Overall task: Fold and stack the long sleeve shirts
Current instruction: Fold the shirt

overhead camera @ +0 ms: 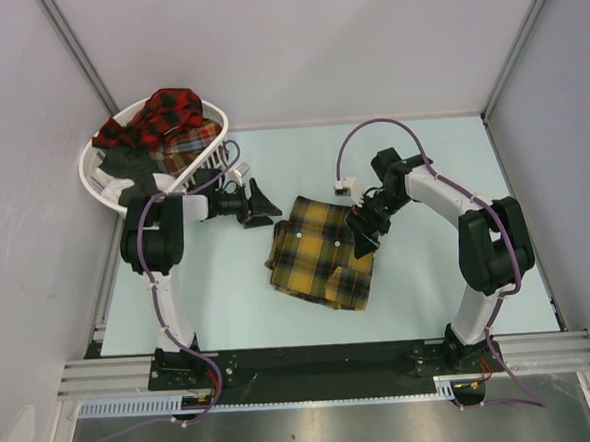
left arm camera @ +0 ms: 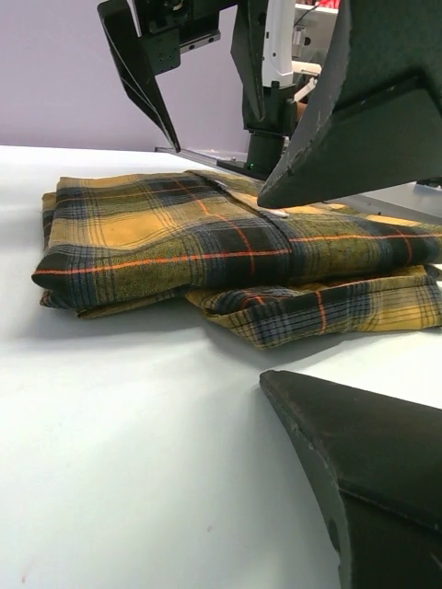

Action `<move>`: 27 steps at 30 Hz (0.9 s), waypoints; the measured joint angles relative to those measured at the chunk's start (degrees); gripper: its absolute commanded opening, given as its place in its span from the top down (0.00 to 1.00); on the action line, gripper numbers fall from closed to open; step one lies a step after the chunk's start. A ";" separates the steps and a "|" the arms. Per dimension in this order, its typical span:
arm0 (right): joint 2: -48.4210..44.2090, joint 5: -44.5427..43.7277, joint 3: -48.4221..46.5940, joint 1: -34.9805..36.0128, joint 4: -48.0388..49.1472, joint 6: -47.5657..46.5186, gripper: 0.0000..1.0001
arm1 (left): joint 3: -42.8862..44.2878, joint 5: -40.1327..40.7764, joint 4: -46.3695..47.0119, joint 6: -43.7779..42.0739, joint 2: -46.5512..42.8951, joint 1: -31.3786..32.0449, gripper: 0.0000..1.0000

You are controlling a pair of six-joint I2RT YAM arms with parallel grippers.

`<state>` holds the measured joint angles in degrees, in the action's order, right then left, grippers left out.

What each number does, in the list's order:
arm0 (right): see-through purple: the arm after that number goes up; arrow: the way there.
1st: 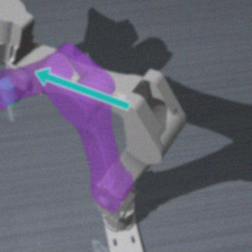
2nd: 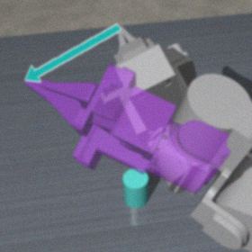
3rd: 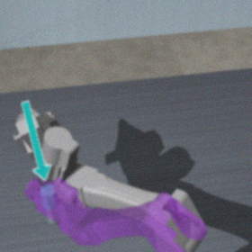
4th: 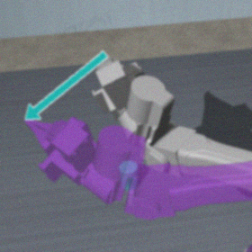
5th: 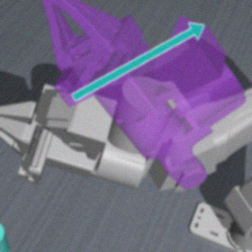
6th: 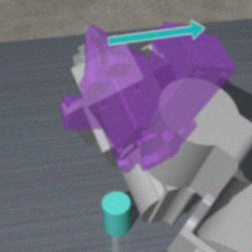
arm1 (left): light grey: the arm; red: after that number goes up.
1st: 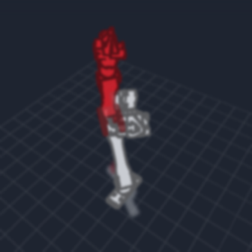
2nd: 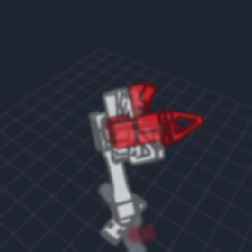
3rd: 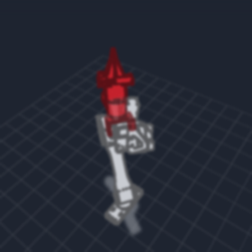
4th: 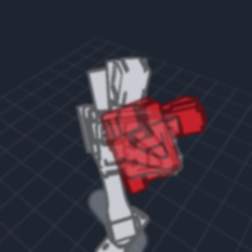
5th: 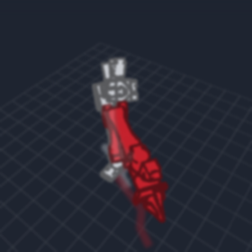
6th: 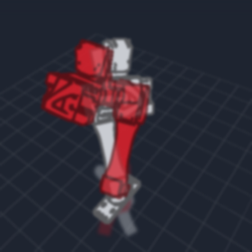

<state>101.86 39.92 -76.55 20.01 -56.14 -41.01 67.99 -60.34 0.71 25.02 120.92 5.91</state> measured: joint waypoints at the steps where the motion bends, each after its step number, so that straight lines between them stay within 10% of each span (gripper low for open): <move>1: -0.02 0.02 0.00 0.00 -0.07 0.00 0.08 | 0.15 -0.02 0.02 0.04 0.20 0.11 0.23; 27: 0.72 0.00 -0.76 -0.26 -1.40 0.52 0.08 | -13.14 -6.62 16.02 17.07 -1.01 0.55 0.30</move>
<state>102.59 39.92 -77.32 19.75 -57.54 -40.49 54.85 -66.96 16.73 42.09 119.92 6.46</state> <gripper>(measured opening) 0.916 0.688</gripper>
